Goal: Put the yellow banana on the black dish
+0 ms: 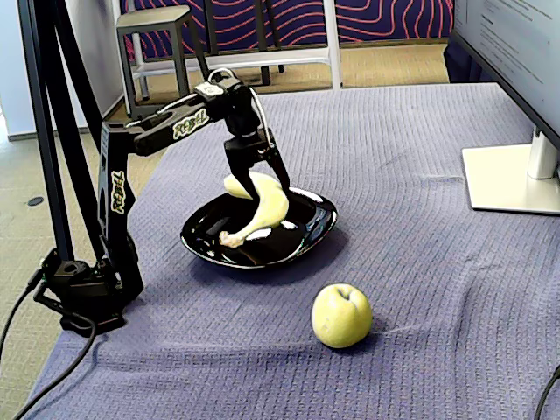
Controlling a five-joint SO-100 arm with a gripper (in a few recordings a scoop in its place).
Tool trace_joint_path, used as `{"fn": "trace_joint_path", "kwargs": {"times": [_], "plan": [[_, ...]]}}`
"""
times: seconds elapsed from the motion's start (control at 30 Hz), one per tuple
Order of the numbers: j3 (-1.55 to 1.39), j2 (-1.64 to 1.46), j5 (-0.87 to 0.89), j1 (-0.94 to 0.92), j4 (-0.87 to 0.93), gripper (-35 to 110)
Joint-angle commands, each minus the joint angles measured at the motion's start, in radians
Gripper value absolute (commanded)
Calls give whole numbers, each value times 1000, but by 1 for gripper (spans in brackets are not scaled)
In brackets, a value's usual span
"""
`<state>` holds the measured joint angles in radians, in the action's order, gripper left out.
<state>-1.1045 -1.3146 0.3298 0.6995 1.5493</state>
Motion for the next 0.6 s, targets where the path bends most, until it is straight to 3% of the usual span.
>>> {"fn": "trace_joint_path", "kwargs": {"times": [0.0, 0.57], "plan": [[75, -2, 29, 3, -9, 0], [23, 74, 23, -34, -34, 0]]}}
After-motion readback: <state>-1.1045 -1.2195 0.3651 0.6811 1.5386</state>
